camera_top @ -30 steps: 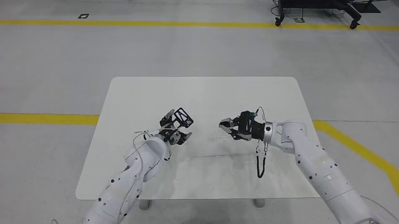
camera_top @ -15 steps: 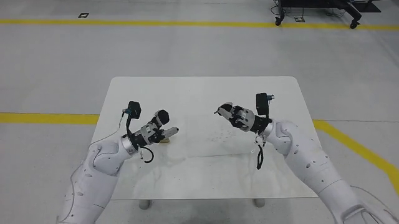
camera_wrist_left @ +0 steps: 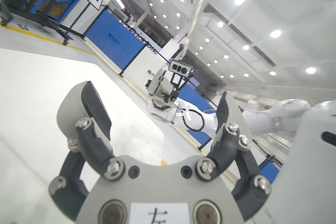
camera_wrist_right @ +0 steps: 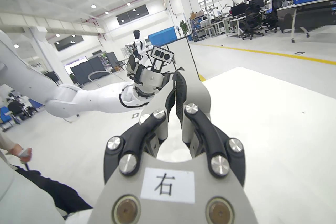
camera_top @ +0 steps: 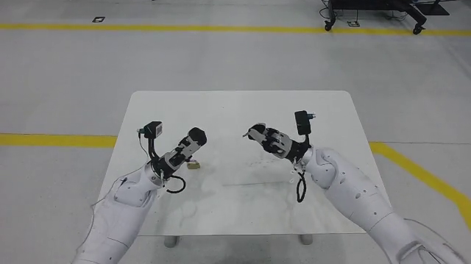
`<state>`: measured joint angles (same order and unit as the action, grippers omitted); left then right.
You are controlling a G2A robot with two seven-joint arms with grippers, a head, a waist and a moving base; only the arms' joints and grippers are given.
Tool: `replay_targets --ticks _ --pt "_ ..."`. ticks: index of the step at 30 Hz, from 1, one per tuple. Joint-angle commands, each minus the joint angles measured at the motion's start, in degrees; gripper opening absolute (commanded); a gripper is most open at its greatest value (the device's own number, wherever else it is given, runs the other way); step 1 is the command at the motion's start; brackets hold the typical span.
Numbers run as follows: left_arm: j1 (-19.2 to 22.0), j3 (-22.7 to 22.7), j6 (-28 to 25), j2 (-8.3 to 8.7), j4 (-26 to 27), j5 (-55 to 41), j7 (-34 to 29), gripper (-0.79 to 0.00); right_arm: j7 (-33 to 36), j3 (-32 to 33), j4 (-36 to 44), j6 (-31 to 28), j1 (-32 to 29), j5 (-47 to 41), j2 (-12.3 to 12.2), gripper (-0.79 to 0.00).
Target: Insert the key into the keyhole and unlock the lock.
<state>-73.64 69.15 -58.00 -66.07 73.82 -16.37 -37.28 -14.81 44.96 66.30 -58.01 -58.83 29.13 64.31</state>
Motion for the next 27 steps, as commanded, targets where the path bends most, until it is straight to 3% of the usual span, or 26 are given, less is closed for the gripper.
replay_targets --ticks 1,2,3,7,27 --pt "0.4 0.3 0.0 0.25 0.5 -6.3 -6.6 0.0 1.7 -2.9 -0.1 0.0 1.5 -6.7 0.6 -0.785" --pt "0.5 0.6 0.0 0.31 0.3 -7.9 -8.8 -0.012 2.7 -4.0 -0.4 0.0 2.2 -8.9 0.9 -0.785" --pt "0.7 0.6 0.0 0.37 0.1 -7.9 -9.0 -0.12 3.5 -5.0 -0.4 0.0 2.8 -11.0 1.1 -0.785" --pt "1.5 -0.4 0.0 0.35 -0.7 -3.8 -9.0 -0.397 7.4 -8.3 -1.4 0.0 5.0 -18.5 1.8 -0.785" --pt "2.4 -0.8 0.0 -2.6 -3.0 5.1 -3.4 -0.443 26.3 -13.1 -8.2 0.0 10.1 -33.7 6.1 -0.785"
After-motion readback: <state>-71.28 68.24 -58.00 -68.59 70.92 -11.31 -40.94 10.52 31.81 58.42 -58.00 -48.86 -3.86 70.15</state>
